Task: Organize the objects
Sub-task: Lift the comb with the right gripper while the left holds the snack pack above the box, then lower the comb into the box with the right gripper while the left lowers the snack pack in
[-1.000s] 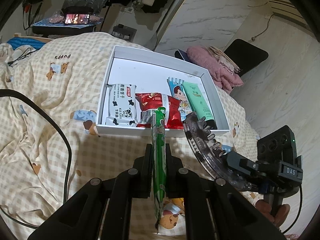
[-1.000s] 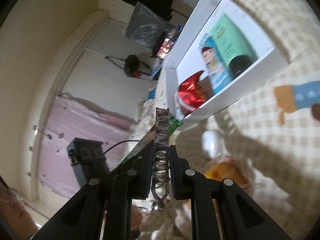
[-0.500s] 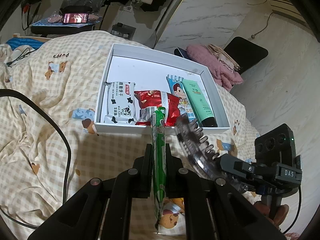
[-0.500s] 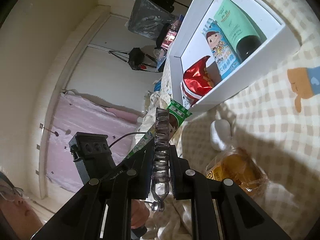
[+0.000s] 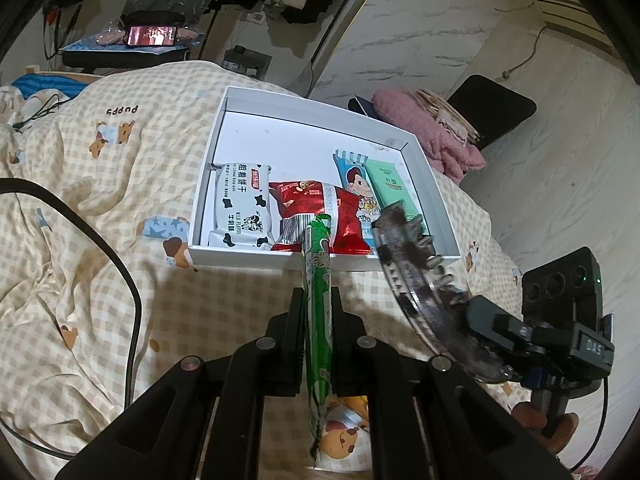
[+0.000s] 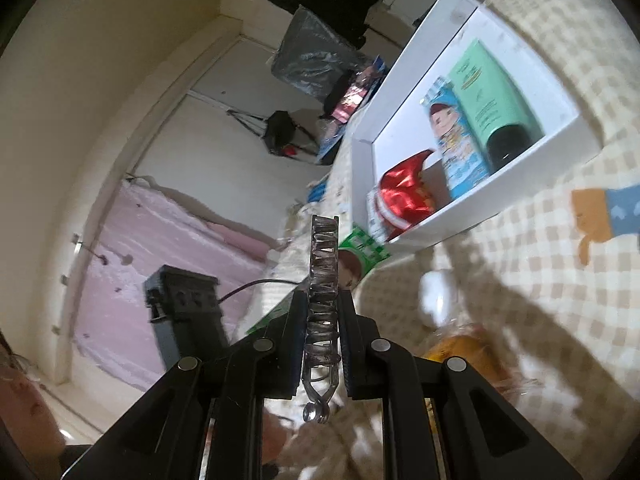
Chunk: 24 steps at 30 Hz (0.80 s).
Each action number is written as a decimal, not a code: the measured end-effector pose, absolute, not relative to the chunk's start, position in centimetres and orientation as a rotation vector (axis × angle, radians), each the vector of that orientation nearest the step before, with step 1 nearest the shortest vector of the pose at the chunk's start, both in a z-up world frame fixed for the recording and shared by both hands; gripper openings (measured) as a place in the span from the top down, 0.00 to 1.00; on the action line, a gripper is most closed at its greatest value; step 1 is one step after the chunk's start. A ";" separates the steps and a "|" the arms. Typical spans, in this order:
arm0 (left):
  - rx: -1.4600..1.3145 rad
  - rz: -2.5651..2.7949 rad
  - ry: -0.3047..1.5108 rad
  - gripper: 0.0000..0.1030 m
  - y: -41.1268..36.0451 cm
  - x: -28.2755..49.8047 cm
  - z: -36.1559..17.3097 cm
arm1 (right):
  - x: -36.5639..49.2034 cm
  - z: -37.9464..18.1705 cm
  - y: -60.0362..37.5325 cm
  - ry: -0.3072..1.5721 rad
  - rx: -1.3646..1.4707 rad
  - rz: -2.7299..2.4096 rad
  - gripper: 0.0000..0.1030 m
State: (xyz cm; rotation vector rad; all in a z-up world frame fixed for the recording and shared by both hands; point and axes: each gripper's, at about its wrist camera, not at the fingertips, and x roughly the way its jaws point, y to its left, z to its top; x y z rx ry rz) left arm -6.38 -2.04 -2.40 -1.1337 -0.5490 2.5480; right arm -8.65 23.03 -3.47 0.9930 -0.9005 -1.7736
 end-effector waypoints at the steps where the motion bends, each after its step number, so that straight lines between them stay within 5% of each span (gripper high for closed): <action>1: -1.130 2.550 -0.552 0.90 -2.0 -6.4 -2.4 | -8.6 -3.4 23.0 -0.901 0.986 -1.763 0.84; 24: -1.002 2.571 -0.605 0.90 -3.3 -7.2 -1.4 | -8.8 -0.4 23.5 -0.781 0.970 -1.960 0.84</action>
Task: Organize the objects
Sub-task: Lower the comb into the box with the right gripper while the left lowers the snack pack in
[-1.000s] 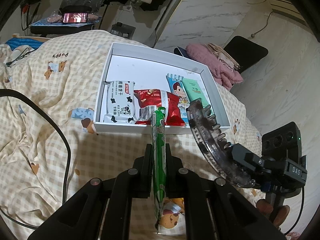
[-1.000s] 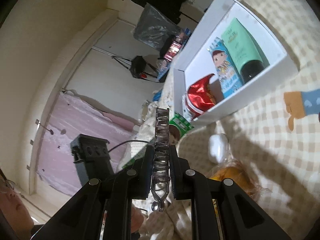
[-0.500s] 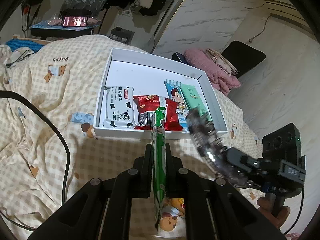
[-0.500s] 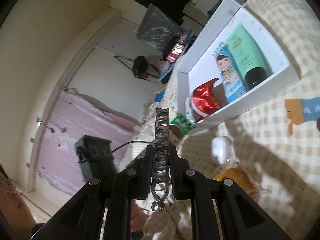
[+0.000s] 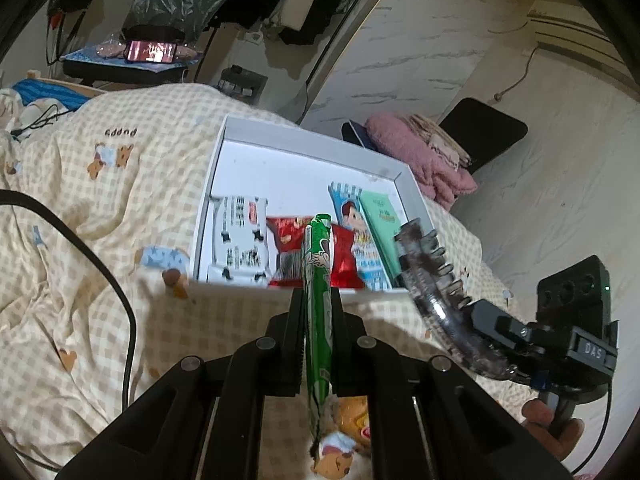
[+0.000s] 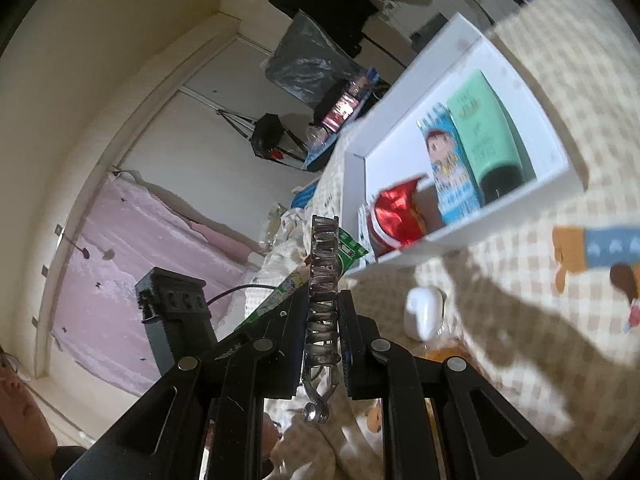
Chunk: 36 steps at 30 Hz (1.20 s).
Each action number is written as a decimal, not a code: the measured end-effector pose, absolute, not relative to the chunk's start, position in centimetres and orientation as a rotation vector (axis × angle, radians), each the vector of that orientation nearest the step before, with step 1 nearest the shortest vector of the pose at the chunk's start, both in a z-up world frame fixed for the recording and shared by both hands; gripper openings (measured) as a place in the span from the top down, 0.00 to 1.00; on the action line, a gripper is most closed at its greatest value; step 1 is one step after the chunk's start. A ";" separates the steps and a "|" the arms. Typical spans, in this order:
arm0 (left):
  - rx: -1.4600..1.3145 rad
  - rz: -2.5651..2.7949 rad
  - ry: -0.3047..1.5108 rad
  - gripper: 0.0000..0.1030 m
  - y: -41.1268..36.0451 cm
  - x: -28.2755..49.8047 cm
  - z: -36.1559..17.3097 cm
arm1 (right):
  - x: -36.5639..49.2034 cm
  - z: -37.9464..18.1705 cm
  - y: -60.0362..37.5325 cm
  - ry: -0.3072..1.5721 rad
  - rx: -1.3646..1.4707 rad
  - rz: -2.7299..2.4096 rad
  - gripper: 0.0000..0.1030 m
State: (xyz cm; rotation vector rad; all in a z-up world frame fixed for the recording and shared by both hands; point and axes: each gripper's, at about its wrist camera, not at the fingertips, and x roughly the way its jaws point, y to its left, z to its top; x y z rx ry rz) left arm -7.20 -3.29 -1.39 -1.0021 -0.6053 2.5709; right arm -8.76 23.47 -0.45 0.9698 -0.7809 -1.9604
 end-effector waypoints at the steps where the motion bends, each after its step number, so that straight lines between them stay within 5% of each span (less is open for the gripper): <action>1: -0.987 2.575 -0.600 0.90 -3.3 -7.4 -1.2 | -8.9 0.0 23.5 -0.779 0.955 -1.971 0.84; 11: -0.866 2.646 -0.669 0.90 -5.1 -10.9 0.3 | -13.0 4.7 23.0 -0.669 0.779 -2.156 0.84; 21: -0.939 2.686 -0.661 0.90 -4.4 -16.6 -2.8 | -16.2 0.9 22.4 -0.670 0.829 -2.282 0.84; 27: -0.976 2.797 -0.496 0.90 -2.1 -16.9 -4.7 | -16.5 -0.4 20.6 -0.533 0.852 -2.396 0.84; 36: -0.913 2.994 0.029 0.90 2.7 -15.3 -5.0 | -14.8 -1.3 17.7 -0.134 0.905 -2.609 0.84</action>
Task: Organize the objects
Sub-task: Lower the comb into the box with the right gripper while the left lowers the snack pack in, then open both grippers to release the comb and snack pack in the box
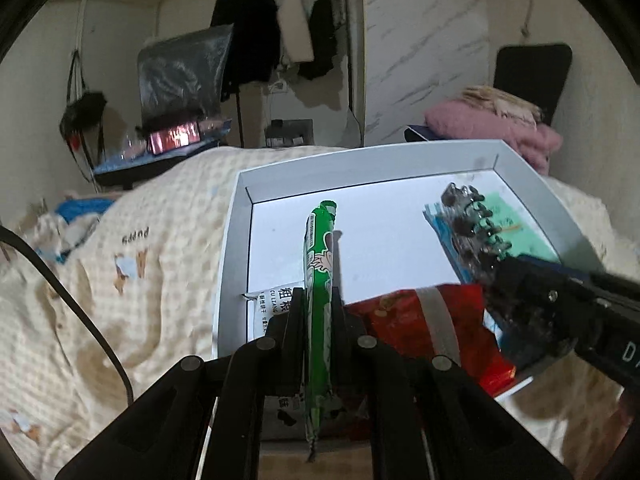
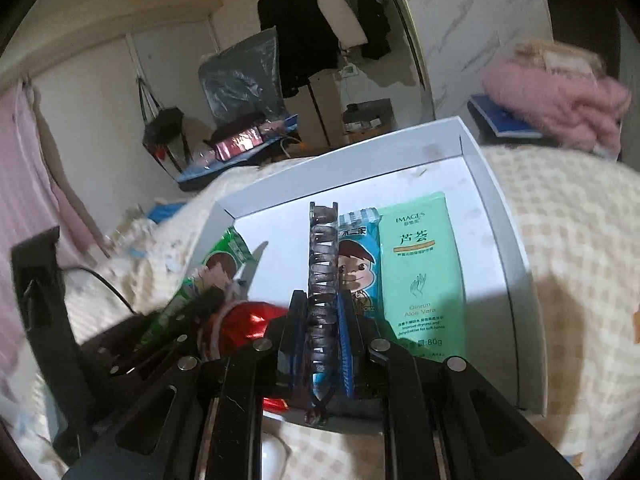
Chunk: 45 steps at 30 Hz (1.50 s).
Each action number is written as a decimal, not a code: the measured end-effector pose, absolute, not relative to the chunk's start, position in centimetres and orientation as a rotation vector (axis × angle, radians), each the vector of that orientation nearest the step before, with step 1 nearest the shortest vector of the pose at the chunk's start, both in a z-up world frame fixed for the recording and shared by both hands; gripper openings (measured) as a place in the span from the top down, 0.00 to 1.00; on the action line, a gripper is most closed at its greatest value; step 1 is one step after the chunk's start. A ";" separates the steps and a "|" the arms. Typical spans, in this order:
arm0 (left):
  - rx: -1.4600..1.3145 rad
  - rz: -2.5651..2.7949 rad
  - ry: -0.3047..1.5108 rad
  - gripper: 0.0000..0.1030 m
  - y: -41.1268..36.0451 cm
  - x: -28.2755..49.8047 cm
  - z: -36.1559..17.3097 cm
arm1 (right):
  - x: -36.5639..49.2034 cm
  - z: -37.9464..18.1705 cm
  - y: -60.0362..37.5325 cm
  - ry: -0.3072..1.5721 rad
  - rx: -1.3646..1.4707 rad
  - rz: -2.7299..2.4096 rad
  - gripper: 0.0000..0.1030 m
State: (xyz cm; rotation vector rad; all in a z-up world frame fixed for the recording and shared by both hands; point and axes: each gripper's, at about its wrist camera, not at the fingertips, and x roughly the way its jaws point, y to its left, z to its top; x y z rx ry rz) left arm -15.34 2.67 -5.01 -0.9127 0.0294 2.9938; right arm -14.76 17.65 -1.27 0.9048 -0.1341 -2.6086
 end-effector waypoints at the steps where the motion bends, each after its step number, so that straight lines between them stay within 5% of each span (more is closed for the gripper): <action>1: -0.911 2.994 0.036 0.90 2.7 -15.3 -5.0 | -14.7 -1.3 17.4 -0.103 0.901 -2.619 0.84; 7: -0.929 2.941 -0.076 0.90 1.6 -15.3 -5.0 | -14.2 -1.2 16.5 0.023 0.891 -2.661 0.83; 12: -0.946 2.912 -0.150 0.83 1.0 -15.1 -4.6 | -14.3 -1.3 17.3 -0.065 0.893 -2.623 0.82; 15: -0.952 2.939 -0.148 0.58 0.8 -15.0 -4.3 | -14.6 -1.4 18.1 -0.165 0.924 -2.586 0.81; 17: -0.918 2.942 -0.168 0.32 0.5 -14.8 -4.1 | -14.7 -1.3 18.6 -0.203 0.929 -2.573 0.80; 19: -0.871 2.932 -0.199 0.25 0.2 -14.4 -3.6 | -14.6 -1.2 18.8 -0.226 0.929 -2.568 0.72; 22: -0.842 2.927 -0.214 0.24 0.1 -14.0 -3.2 | -14.4 -0.9 18.5 -0.213 0.910 -2.561 0.51; 30: -0.854 2.926 -0.170 0.24 0.4 -13.5 -2.9 | -13.1 0.0 17.3 -0.116 0.841 -2.593 0.51; 45: -0.739 2.770 -0.402 0.23 -1.2 -9.4 0.6 | -9.9 5.9 19.6 -0.352 0.786 -2.478 0.51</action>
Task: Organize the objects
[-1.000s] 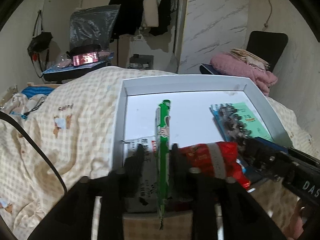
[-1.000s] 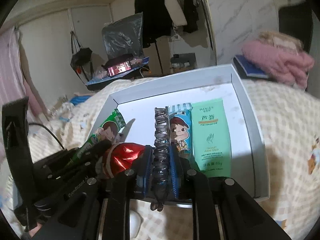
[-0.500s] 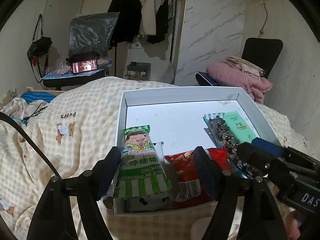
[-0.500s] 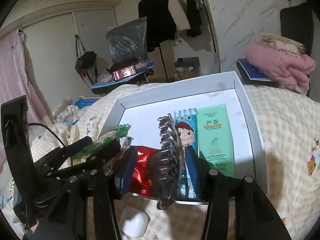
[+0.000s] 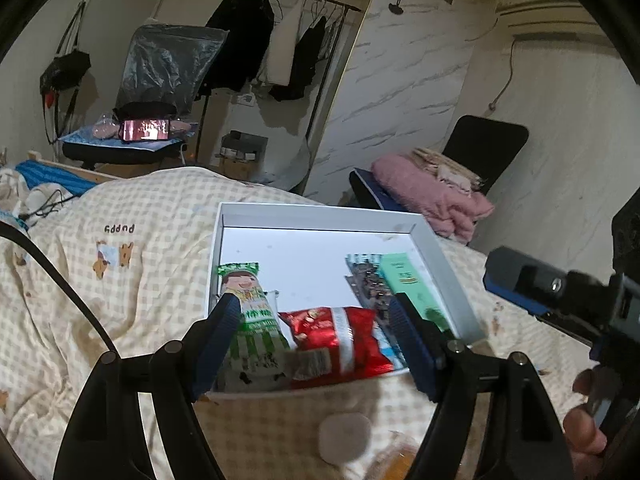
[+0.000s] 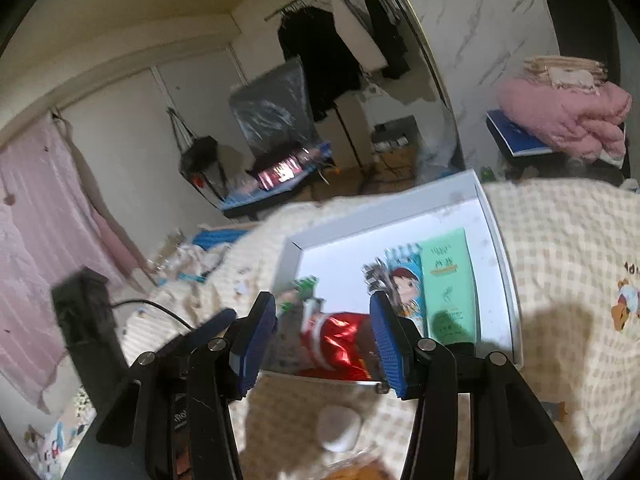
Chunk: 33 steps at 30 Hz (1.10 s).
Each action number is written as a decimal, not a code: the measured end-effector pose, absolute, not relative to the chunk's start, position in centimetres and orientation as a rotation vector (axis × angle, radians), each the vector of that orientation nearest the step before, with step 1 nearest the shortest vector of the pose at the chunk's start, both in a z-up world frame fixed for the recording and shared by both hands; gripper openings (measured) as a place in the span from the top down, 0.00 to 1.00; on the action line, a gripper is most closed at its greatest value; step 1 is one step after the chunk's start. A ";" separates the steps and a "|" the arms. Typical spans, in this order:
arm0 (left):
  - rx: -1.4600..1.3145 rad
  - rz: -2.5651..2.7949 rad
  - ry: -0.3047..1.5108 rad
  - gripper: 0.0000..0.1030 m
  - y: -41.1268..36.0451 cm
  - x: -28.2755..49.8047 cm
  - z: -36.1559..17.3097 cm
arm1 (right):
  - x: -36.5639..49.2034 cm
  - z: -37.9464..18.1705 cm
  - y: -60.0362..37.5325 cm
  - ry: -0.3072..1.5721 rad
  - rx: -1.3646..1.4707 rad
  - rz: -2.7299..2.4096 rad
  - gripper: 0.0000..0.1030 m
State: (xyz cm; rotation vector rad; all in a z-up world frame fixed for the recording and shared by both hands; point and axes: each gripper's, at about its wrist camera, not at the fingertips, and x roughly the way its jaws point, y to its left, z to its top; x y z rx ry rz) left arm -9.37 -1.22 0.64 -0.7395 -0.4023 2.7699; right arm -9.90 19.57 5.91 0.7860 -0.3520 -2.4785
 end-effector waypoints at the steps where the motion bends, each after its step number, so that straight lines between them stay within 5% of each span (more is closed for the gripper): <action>1: -0.737 2.763 -0.407 0.23 -1.2 -9.1 0.9 | -9.5 6.4 19.7 -0.352 0.769 -2.480 0.51; 18: -0.732 2.709 -0.470 0.22 -1.4 -5.9 3.6 | -5.1 10.8 20.7 -0.331 0.654 -2.490 0.50; 20: -0.732 2.691 -0.476 0.22 -1.4 -5.6 3.9 | -4.9 11.1 20.4 -0.297 0.676 -2.496 0.46; 22: -0.731 2.679 -0.464 0.20 -1.2 -5.5 4.2 | -4.4 11.3 20.4 -0.293 0.661 -2.500 0.30; 33: -0.815 2.669 -0.424 0.20 -0.5 -6.3 3.3 | -4.2 10.9 20.0 -0.228 0.652 -2.486 0.30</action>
